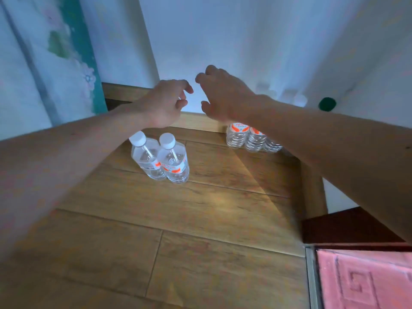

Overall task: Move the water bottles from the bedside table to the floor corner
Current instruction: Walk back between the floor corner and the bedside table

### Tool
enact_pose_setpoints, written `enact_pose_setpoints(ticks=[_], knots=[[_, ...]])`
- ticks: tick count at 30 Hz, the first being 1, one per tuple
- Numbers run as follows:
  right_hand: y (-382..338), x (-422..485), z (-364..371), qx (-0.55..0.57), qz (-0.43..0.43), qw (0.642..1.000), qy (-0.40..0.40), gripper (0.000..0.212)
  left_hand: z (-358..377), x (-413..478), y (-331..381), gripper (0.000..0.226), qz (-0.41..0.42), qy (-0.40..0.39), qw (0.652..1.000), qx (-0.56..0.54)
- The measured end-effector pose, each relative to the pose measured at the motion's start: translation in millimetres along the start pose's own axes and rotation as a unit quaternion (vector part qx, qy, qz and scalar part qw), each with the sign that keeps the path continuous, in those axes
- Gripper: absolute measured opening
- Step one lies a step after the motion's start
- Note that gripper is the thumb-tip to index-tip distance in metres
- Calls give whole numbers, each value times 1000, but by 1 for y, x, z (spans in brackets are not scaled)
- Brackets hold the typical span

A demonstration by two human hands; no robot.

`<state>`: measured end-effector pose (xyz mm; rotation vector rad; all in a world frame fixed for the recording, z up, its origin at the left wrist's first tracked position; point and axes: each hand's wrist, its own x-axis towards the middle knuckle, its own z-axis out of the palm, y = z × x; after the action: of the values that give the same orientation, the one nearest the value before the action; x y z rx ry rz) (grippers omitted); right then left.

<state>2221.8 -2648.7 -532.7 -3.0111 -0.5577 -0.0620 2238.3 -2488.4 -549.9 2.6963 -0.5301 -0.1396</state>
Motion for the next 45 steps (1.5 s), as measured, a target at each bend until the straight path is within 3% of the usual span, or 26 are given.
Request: enact_pose_setpoints(ticks=[3,6,10,18,28,35,45], knots=[[-22,5,2,35,-17,999,-30,40,-13,-25,-23,30,-13,17,1000,1],[-43,6,8,56,-27,995,-79,35,-21,-50,-41,45,-34,20,999,9],[-67,4,17,39,-53,989,-135,32,-14,-75,-54,52,-56,-37,996,58],[-88,-4,23,-1,-103,979,-178,48,0,-95,-63,39,-29,-58,995,82],[-86,-13,36,15,-80,989,-123,34,14,-95,-59,32,-19,0,997,81],[-60,-18,30,59,-54,988,-134,41,13,-90,-47,34,7,-14,996,86],[-5,-29,24,78,-72,981,-160,34,18,-76,-23,36,63,-20,997,28]])
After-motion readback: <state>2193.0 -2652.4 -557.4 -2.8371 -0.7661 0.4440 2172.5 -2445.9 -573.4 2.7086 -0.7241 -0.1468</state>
